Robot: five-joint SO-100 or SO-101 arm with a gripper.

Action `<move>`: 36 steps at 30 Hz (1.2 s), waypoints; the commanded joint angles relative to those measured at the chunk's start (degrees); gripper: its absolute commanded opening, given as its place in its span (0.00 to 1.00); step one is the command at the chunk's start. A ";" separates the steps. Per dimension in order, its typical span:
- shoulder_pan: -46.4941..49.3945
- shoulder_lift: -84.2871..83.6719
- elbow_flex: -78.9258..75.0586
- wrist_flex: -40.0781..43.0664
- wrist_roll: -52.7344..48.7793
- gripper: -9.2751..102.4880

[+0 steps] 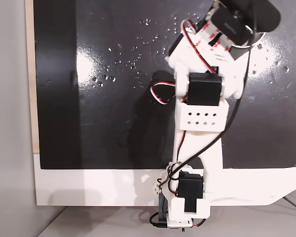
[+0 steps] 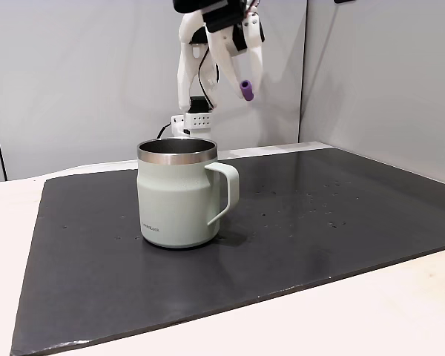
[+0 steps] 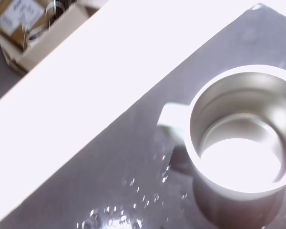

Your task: Grasp a pengrip and put it in the cup.

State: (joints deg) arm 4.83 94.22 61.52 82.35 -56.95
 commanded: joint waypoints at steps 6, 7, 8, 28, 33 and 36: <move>10.63 -7.56 -16.61 -0.18 -1.05 0.09; 11.34 -9.14 -18.28 0.00 -1.41 0.09; 12.04 -10.81 -19.86 0.09 -1.67 0.09; 16.26 -52.91 -77.78 19.69 -4.66 0.09; 16.96 -52.91 -77.61 19.69 -5.01 0.10; 17.14 -52.91 -77.52 19.78 -5.01 0.16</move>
State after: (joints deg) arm 21.71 40.52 -12.92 101.95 -61.52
